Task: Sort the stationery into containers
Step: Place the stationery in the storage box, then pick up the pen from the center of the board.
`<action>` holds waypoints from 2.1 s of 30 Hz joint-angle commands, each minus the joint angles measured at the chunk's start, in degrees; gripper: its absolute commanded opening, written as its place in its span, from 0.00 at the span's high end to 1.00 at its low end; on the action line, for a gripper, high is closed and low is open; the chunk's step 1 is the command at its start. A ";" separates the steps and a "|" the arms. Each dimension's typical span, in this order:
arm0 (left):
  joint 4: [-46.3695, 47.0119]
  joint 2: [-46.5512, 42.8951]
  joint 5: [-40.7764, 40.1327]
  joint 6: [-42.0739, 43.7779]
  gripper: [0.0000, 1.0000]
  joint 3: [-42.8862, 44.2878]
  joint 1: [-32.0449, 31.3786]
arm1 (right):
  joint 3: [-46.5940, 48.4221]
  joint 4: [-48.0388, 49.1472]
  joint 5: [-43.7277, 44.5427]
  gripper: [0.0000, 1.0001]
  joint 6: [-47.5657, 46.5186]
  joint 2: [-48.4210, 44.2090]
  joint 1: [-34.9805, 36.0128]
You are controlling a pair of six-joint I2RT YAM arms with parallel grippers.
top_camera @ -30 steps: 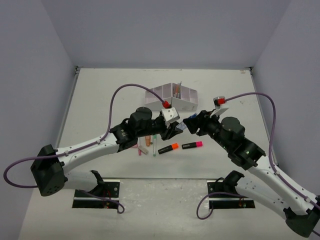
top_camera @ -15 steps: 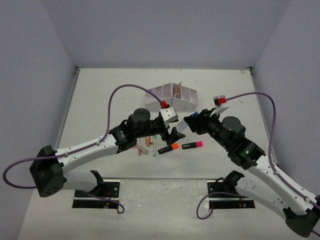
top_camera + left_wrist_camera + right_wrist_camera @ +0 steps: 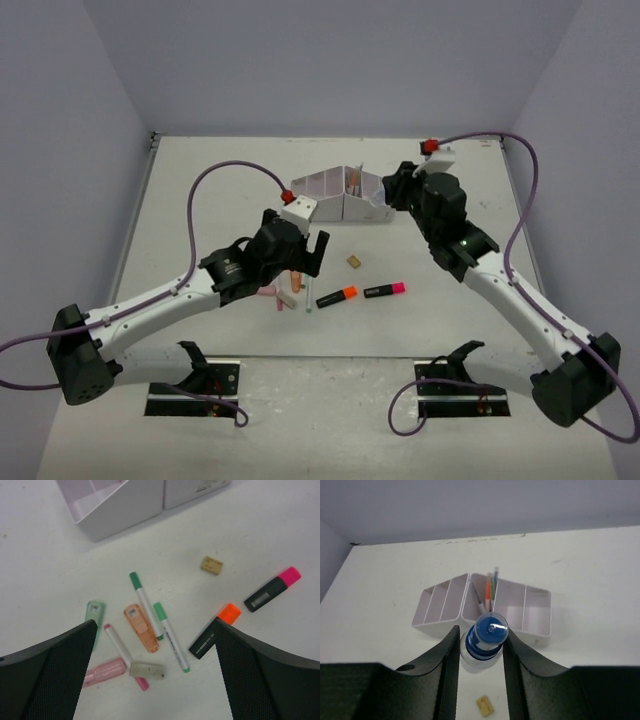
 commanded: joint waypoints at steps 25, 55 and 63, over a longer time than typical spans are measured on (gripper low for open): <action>-15.65 -31.26 -9.50 -0.49 0.00 -6.90 0.03 | 18.01 12.49 11.65 0.73 -8.83 37.64 -1.67; -11.09 -21.37 -11.05 -12.07 0.00 -9.28 0.12 | 0.68 -14.48 -12.89 0.47 -4.34 1.07 3.67; -1.33 -6.55 -6.08 -17.68 0.01 -8.91 0.09 | -4.42 -20.34 -7.91 0.52 1.53 -6.14 10.02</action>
